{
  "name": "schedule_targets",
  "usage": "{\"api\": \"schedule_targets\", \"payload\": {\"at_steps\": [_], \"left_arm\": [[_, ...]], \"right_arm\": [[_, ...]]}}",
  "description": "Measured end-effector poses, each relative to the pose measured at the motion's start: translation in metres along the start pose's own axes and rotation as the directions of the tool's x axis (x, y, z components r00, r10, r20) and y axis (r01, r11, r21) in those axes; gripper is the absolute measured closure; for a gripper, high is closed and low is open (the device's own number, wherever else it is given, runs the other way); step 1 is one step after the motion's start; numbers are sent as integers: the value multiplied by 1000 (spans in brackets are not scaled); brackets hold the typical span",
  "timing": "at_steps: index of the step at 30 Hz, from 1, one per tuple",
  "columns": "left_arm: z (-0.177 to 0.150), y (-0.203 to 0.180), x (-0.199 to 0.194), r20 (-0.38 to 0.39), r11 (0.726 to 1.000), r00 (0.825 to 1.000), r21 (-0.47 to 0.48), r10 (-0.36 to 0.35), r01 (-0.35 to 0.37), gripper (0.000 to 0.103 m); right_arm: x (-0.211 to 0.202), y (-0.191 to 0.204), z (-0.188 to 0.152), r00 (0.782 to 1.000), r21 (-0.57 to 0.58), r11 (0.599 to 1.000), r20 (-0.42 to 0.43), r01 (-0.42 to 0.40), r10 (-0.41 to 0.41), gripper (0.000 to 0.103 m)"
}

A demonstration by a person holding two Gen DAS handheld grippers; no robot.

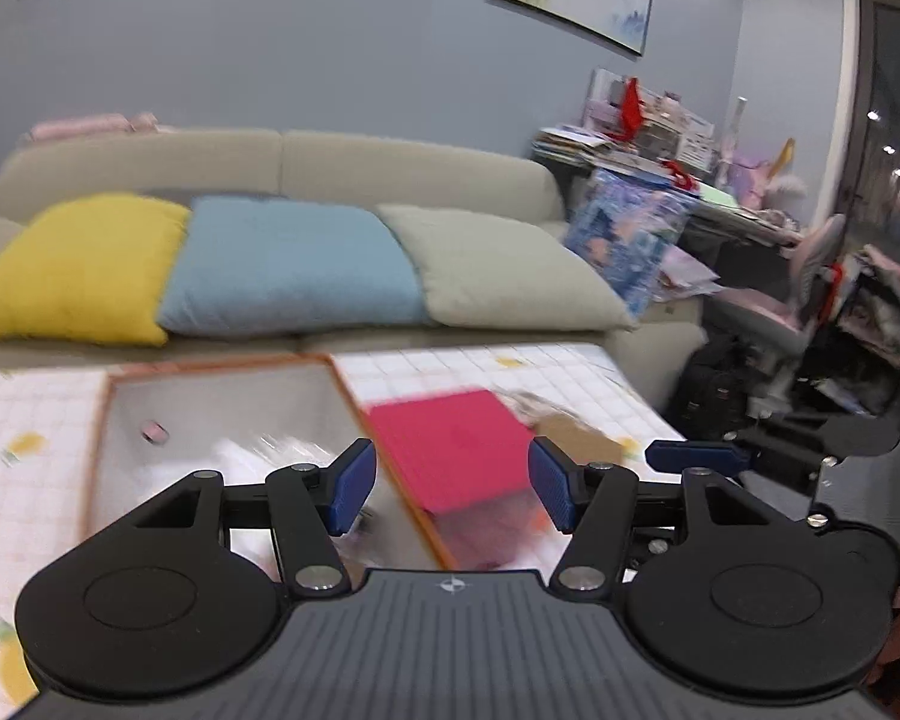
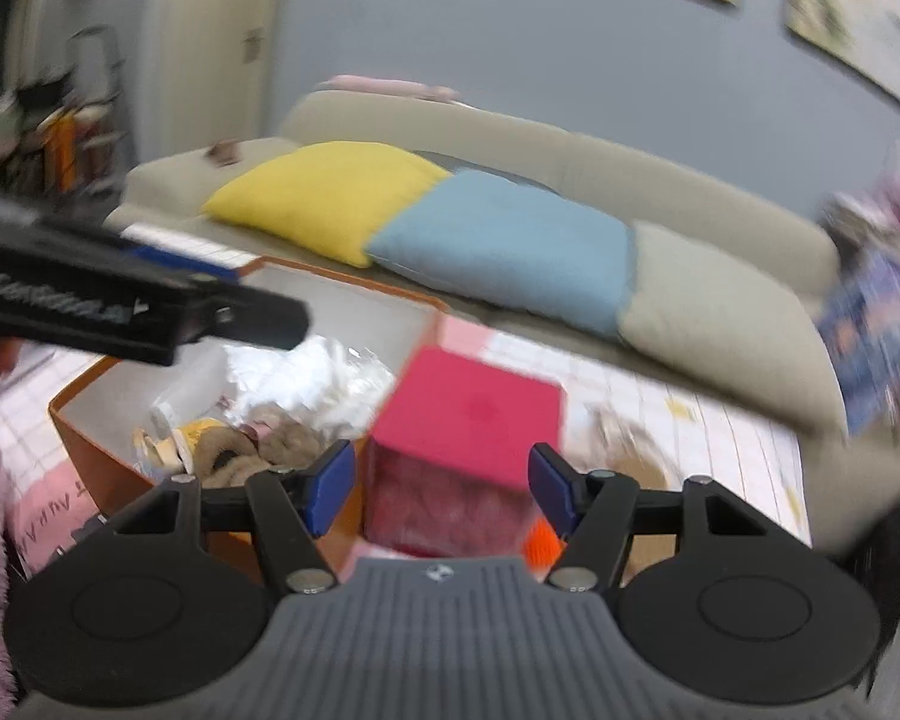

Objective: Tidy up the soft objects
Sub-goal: 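Move both tools back over the table toward the sponge and crochet orange, then grasp the crochet orange with the left tool while the right tool approaches the bread-shaped sponge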

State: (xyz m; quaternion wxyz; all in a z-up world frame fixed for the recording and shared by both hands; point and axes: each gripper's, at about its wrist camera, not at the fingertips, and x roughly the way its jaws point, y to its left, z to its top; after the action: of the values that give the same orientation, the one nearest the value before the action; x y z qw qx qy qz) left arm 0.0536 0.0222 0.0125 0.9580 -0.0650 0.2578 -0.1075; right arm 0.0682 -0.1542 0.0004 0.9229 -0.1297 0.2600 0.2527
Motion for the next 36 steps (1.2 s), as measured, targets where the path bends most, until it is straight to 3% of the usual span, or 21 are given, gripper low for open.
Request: {"api": "schedule_targets", "payload": {"at_steps": [4,11,18,22,27,30,34,36], "left_arm": [[-14,-22,12,-62,998,997,21,-54,55,34],[-31,-51,36,-162,992,982,55,-100,110,34],[-31,-66,58,-206,989,974,87,-98,118,35],[-26,-83,76,-225,970,971,206,-79,126,35],[-20,-102,108,-253,912,967,386,-38,137,36],[-18,-112,127,-258,860,966,488,-18,146,36],[-21,-127,153,-287,763,958,622,10,178,36],[-23,-132,168,-334,707,942,674,30,216,36]], "right_arm": [[-6,-16,-27,996,101,994,-74,52,-45,39],[1,-40,-57,971,216,965,-216,149,-102,41],[5,-71,-68,959,328,921,-252,209,-128,45],[16,-90,-71,957,366,902,-258,227,-136,47],[30,-114,-69,957,336,908,-231,250,-177,47],[40,-128,-70,960,343,905,-208,253,-189,47],[58,-141,-73,958,346,900,-194,267,-210,47],[65,-147,-77,960,360,895,-188,264,-208,47]]}}
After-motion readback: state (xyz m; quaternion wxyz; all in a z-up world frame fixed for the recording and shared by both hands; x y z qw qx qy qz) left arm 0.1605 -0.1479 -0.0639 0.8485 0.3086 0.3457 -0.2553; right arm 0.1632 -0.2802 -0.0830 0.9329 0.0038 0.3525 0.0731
